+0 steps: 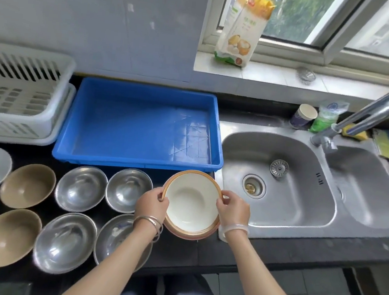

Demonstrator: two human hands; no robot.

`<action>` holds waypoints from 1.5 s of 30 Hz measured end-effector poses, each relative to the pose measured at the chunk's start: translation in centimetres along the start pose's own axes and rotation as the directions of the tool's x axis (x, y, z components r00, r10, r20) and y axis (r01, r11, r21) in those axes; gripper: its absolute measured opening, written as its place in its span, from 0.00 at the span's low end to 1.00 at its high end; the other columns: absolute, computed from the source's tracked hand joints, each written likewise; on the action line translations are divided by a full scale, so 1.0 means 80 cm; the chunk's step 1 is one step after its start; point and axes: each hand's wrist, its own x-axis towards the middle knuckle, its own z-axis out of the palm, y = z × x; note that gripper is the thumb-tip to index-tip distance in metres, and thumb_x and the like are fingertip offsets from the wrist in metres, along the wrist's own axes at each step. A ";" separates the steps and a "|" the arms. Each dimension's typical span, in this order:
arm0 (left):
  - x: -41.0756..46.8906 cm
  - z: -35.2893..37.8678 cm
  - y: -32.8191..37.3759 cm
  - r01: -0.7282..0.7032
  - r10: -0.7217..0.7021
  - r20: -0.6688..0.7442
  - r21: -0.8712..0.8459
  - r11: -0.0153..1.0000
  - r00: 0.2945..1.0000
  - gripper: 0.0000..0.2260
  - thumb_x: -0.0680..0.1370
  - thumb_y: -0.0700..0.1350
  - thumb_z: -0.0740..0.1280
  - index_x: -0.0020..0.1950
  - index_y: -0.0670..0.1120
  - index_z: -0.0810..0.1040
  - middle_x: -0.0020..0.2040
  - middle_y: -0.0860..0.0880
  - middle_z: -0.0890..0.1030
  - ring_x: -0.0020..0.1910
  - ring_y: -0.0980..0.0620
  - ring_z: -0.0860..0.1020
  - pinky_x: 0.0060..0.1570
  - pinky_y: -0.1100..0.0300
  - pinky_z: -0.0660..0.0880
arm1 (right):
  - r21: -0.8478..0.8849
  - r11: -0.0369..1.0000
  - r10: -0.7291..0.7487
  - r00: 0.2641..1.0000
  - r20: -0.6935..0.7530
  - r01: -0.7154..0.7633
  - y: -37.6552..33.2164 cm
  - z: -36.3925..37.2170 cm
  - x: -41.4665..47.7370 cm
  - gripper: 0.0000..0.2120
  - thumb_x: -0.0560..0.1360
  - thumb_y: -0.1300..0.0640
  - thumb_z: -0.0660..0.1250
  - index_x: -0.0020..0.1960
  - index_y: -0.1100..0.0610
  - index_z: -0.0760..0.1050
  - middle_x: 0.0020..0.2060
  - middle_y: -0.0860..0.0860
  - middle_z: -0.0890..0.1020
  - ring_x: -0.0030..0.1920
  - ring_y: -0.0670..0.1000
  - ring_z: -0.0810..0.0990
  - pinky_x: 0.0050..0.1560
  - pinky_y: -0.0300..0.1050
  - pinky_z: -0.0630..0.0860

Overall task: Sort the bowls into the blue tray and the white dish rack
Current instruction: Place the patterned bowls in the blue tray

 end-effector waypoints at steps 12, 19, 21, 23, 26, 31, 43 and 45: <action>0.003 0.014 0.082 -0.139 0.146 0.098 -0.080 0.987 0.984 0.10 0.72 0.41 0.65 0.51 0.48 0.82 0.42 0.54 0.81 0.41 0.54 0.76 0.39 0.64 0.70 | 0.033 0.998 0.057 0.985 -0.164 -0.052 0.014 -0.100 0.012 0.09 0.70 0.56 0.67 0.50 0.52 0.81 0.39 0.49 0.85 0.37 0.48 0.74 0.39 0.38 0.66; -0.011 0.074 0.107 -0.175 0.183 0.239 -0.056 0.983 0.954 0.08 0.72 0.40 0.66 0.49 0.47 0.82 0.39 0.51 0.81 0.40 0.49 0.78 0.41 0.59 0.75 | 0.054 0.987 0.159 0.972 -0.171 -0.151 0.072 -0.137 0.009 0.09 0.70 0.57 0.67 0.49 0.54 0.81 0.37 0.50 0.83 0.40 0.51 0.79 0.40 0.40 0.70; -0.014 0.092 0.109 -0.168 0.172 0.283 -0.036 0.985 0.944 0.09 0.73 0.39 0.67 0.51 0.45 0.82 0.43 0.48 0.83 0.43 0.47 0.80 0.47 0.54 0.79 | 0.061 0.981 0.194 0.967 -0.163 -0.187 0.090 -0.141 0.009 0.09 0.70 0.58 0.67 0.49 0.54 0.81 0.37 0.51 0.84 0.38 0.52 0.79 0.38 0.40 0.71; -0.017 0.108 0.110 -0.158 0.158 0.315 -0.027 0.987 0.936 0.10 0.73 0.39 0.67 0.52 0.44 0.82 0.47 0.46 0.84 0.45 0.46 0.81 0.51 0.52 0.79 | 0.061 0.973 0.229 0.963 -0.142 -0.222 0.107 -0.144 0.009 0.09 0.70 0.58 0.67 0.50 0.54 0.80 0.36 0.50 0.83 0.38 0.51 0.79 0.38 0.40 0.72; -0.022 0.127 0.110 -0.159 0.146 0.321 0.014 0.987 0.936 0.10 0.72 0.40 0.69 0.53 0.44 0.81 0.49 0.46 0.84 0.44 0.49 0.80 0.50 0.59 0.78 | 0.061 0.963 0.267 0.957 -0.113 -0.262 0.129 -0.142 0.011 0.09 0.70 0.58 0.67 0.50 0.53 0.80 0.33 0.48 0.80 0.38 0.51 0.79 0.36 0.40 0.72; -0.028 0.145 0.107 -0.142 0.117 0.338 0.052 0.988 0.934 0.09 0.72 0.38 0.68 0.52 0.43 0.81 0.48 0.44 0.84 0.47 0.46 0.81 0.51 0.52 0.79 | 0.056 0.952 0.305 0.948 -0.094 -0.301 0.150 -0.132 0.015 0.08 0.70 0.59 0.66 0.47 0.52 0.80 0.31 0.45 0.77 0.36 0.51 0.75 0.30 0.37 0.66; -0.028 0.155 0.094 -0.149 0.122 0.322 0.060 0.987 0.939 0.11 0.74 0.41 0.68 0.56 0.45 0.79 0.51 0.46 0.84 0.46 0.51 0.79 0.49 0.59 0.75 | 0.117 0.946 0.305 0.952 0.008 -0.304 0.168 -0.118 0.023 0.07 0.73 0.56 0.63 0.50 0.52 0.77 0.43 0.51 0.82 0.38 0.50 0.76 0.31 0.37 0.68; -0.030 0.154 0.092 -0.135 0.119 0.324 0.027 0.990 0.938 0.12 0.74 0.41 0.68 0.57 0.45 0.79 0.51 0.47 0.83 0.45 0.53 0.78 0.49 0.60 0.75 | 0.131 0.949 0.282 0.958 0.045 -0.285 0.170 -0.117 0.021 0.09 0.75 0.56 0.62 0.55 0.53 0.76 0.47 0.52 0.81 0.42 0.51 0.76 0.38 0.40 0.70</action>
